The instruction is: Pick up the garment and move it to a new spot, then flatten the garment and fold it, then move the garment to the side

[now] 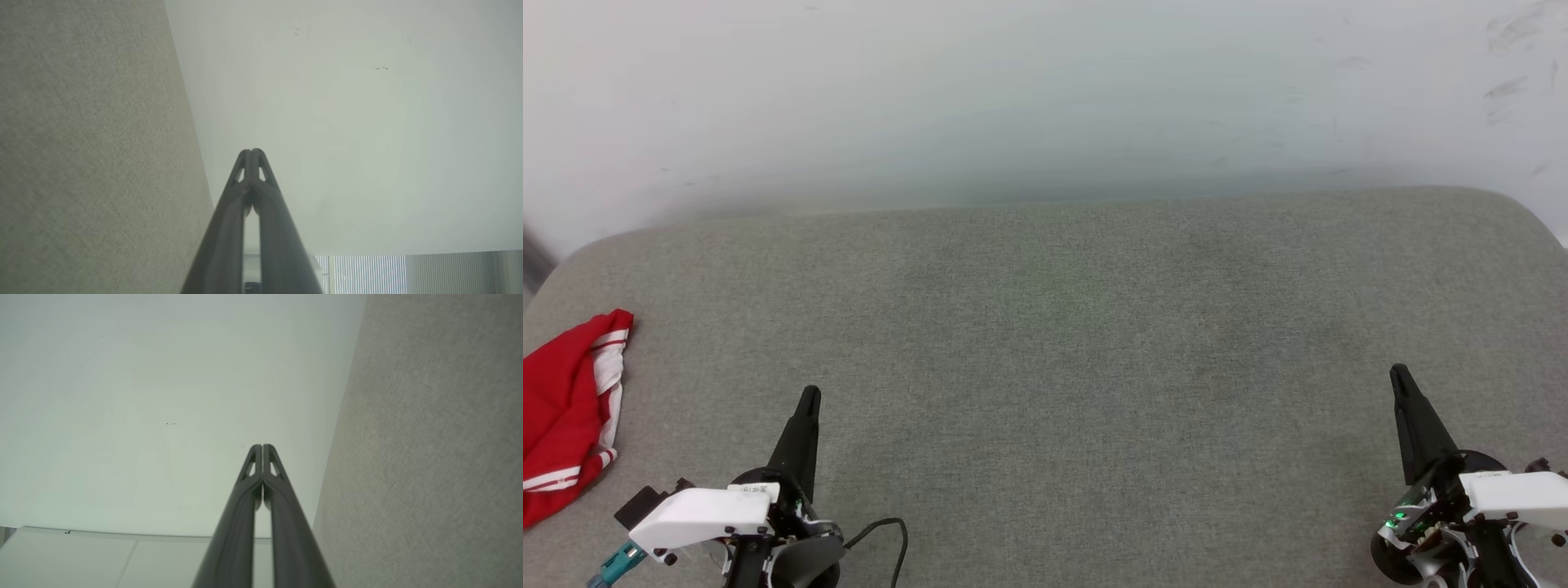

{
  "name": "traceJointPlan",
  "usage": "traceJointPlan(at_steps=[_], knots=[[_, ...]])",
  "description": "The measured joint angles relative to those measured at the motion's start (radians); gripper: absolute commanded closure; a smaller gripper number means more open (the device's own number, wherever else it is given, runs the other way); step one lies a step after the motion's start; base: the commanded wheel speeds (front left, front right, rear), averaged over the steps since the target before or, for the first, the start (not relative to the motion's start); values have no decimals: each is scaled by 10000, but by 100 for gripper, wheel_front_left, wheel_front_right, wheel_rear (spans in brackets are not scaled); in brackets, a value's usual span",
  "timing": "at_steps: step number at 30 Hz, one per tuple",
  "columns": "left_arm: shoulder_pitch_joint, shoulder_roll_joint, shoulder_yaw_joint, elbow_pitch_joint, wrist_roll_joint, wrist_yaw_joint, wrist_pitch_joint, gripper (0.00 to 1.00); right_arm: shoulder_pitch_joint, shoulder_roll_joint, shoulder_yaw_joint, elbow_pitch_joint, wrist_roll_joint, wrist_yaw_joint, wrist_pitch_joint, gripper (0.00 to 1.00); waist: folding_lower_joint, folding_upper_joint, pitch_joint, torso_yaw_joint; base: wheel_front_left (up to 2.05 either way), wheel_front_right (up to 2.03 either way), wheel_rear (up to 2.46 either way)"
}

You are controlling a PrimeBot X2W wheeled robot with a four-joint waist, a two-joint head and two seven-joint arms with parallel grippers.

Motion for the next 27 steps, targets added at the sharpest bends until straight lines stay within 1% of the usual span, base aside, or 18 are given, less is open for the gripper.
traceJointPlan(at_steps=[3,4,9,21,27], knots=[[0,0,6,0,0,0,0,100,0,0,0,0,0,0,0,100,0,0,0,0,0,0,0],[14,-2,-10,44,0,2,-2,0,23,0,2,40,0,2,0,0,0,-1,0,0,0,0,0],[315,-23,-119,318,0,6,-82,0,372,10,15,297,17,-4,-6,0,0,0,2,-1,0,0,0],[307,-25,-608,-82,25,6,-671,0,371,12,201,-115,420,-2,-111,0,0,0,1,-13,0,0,0],[303,-21,-779,-280,364,6,-945,0,371,12,263,-267,382,-2,-232,0,0,0,-12,-13,0,0,0]])
